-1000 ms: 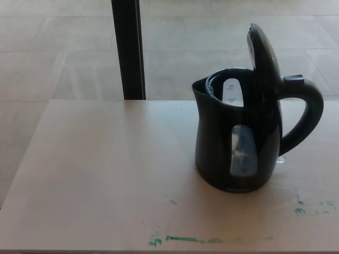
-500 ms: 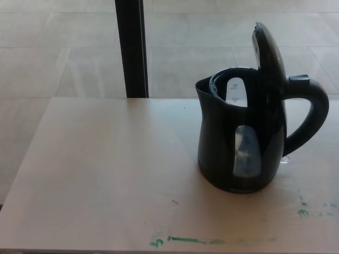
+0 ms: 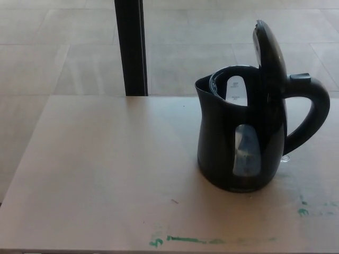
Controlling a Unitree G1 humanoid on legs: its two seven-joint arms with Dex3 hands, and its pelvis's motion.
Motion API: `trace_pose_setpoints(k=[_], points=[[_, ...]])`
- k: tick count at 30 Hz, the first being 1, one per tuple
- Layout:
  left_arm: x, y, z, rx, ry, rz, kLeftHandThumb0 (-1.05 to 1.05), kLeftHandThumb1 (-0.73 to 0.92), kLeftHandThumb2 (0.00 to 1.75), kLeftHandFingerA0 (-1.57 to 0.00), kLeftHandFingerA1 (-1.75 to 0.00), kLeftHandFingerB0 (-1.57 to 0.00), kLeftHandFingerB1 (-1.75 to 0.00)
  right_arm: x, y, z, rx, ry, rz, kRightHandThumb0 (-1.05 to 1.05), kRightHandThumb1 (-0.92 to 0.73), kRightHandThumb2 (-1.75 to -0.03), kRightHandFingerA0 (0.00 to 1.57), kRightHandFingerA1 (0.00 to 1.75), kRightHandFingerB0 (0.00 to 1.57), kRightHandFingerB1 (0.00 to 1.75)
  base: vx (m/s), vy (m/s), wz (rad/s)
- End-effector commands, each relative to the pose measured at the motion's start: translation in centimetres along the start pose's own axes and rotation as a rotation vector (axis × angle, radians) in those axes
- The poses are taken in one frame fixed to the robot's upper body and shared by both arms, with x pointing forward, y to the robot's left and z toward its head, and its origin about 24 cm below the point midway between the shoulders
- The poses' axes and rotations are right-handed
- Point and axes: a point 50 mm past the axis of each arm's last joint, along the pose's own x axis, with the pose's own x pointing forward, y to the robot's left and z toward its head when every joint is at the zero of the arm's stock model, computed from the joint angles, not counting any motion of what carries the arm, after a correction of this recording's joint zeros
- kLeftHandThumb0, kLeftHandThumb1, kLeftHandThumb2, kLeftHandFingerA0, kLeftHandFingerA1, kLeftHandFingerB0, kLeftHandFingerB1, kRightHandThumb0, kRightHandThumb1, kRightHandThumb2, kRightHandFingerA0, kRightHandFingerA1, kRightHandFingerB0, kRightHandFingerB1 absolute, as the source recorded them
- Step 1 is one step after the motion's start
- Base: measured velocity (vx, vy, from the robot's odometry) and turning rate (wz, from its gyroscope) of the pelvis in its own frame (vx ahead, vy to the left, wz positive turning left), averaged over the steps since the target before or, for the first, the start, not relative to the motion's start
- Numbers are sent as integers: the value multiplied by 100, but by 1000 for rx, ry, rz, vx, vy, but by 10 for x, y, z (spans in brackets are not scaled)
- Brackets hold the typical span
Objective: The robot uses its right hand to push down on the lid of a kettle kept in the middle of the desk to close it
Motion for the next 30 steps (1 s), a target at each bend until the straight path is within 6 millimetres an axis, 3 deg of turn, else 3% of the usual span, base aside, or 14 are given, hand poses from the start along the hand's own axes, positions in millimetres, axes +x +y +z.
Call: trace_pose_setpoints(k=[1, 11, 12, 13, 14, 20, 21, 24, 26, 29, 30], points=[[-3, 7, 5, 12, -6, 14, -67, 74, 62, -46, -50, -32, -34, 9, 12, 8, -59, -15, 37, -75, -83, -66, 20, 40, 20, 28, 0, 0, 0], [-4, 8, 5, 32, -4, 17, -69, 74, 62, -48, -50, -34, -34, 31, 34, 19, -161, -40, 106, -71, -80, -64, 28, 42, 26, 30, 0, 0, 0], [-4, 9, 6, 39, -4, 20, -71, 59, 97, -44, -60, -27, -48, 33, 38, 18, -142, -29, 119, -71, -78, -64, 27, 41, 28, 30, 0, 0, 0], [-4, 9, 6, 39, -4, 20, -71, 59, 97, -44, -60, -27, -48, 33, 38, 18, -143, -29, 119, -71, -78, -64, 27, 41, 28, 30, 0, 0, 0], [-4, 9, 5, 37, -1, 23, -71, 73, 62, -49, -49, -35, -34, 36, 42, 18, -236, -24, 139, -72, -81, -65, 28, 40, 27, 30, 0, 0, 0], [-6, 11, 5, 28, -5, 14, -68, 74, 62, -44, -50, -32, -35, 44, 61, 16, -349, -29, 192, -72, -81, -65, 32, 42, 31, 31, 0, 0, 0], [-6, 11, 5, 32, -5, 13, -68, 73, 62, -45, -51, -33, -36, 46, 64, 15, -362, -34, 194, -76, -71, -71, 32, 45, 29, 34, 0, 0, 0], [-5, 11, 3, 23, 5, 29, -68, 72, 62, -46, -48, -34, -36, 52, 75, 16, -376, -47, 221, -79, -69, -74, 33, 46, 29, 36, 0, 0, 0], [-5, 11, 2, 5, 8, 32, -68, 72, 62, -46, -50, -36, -37, 55, 82, 14, -413, -46, 222, -76, -80, -64, 39, 45, 34, 31, 0, 0, 0], [-6, 12, 2, 16, 11, 37, -69, 71, 61, -45, -47, -34, -35, 58, 90, 16, -513, -19, 306, -78, -87, -67, 25, 42, 22, 30, 0, 0, 0], [-6, 12, 2, 17, 11, 37, -70, 71, 62, -44, -47, -33, -35, 59, 92, 17, -542, -7, 317, -77, -86, -67, 27, 39, 24, 29, 0, 0, 0]])
